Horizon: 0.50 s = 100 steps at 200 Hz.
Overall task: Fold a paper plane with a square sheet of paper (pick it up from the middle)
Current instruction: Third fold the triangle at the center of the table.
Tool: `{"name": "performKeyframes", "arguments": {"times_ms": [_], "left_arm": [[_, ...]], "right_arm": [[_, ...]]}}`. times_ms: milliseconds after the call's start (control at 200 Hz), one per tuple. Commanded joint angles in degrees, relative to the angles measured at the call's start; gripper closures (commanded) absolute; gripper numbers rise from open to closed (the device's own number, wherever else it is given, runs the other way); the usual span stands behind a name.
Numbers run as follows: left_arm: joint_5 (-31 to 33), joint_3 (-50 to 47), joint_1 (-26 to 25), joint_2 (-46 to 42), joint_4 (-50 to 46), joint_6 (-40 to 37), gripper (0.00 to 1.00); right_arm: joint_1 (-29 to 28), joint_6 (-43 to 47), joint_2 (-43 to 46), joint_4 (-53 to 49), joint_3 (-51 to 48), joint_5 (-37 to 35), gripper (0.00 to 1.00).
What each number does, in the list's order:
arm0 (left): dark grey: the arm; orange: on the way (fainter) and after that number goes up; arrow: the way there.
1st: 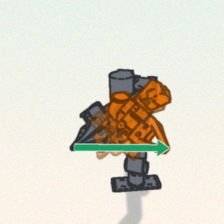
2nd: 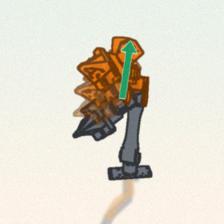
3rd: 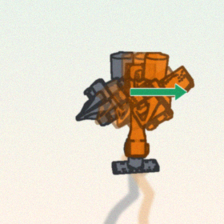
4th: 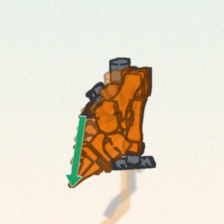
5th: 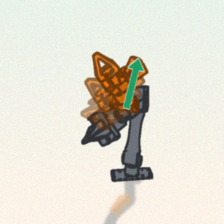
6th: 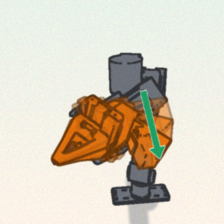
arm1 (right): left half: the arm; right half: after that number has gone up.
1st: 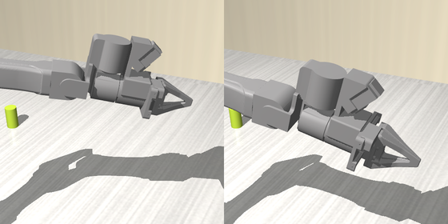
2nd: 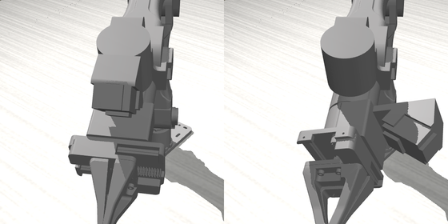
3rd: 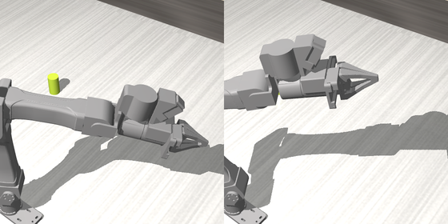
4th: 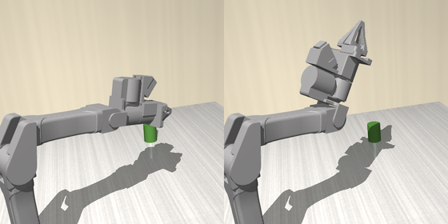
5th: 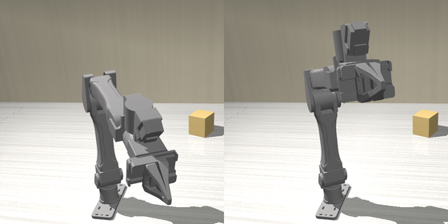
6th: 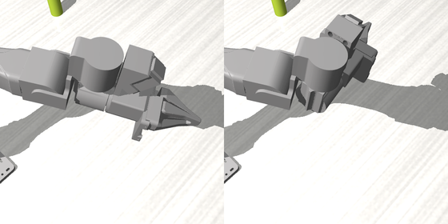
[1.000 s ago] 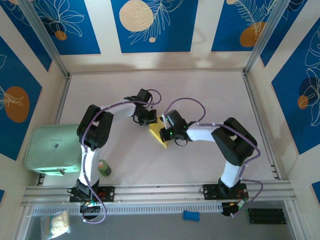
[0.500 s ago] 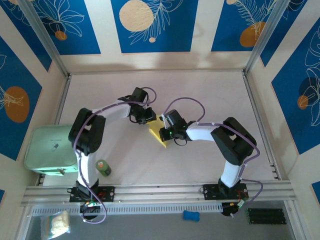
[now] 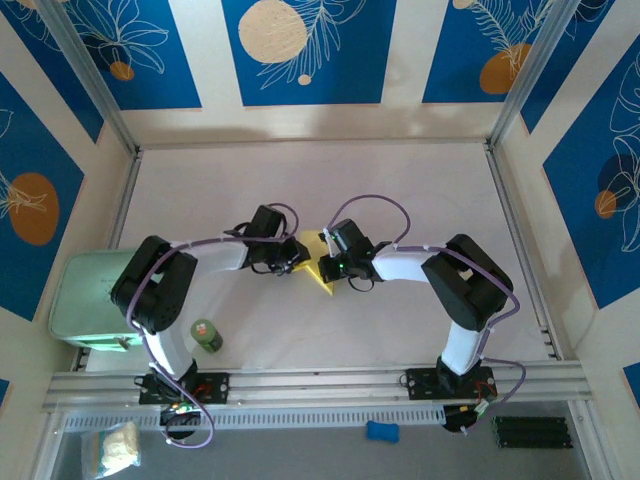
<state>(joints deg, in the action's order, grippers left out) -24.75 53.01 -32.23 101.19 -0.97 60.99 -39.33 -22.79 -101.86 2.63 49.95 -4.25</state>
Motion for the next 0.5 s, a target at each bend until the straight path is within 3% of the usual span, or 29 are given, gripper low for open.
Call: {"name": "performKeyframes", "arguments": {"times_ms": [0,495], "left_arm": [[2.2,-2.0,-1.4,-1.9,6.4,5.0,0.83],[2.9,-2.3,-2.3,0.8,8.4,5.2,0.88]], "right_arm": [[0.4,-0.3,-1.8,-2.3,-0.6,0.1,1.0],[0.6,-0.3,-1.6,-2.4,-0.7,0.1,1.0]]}}
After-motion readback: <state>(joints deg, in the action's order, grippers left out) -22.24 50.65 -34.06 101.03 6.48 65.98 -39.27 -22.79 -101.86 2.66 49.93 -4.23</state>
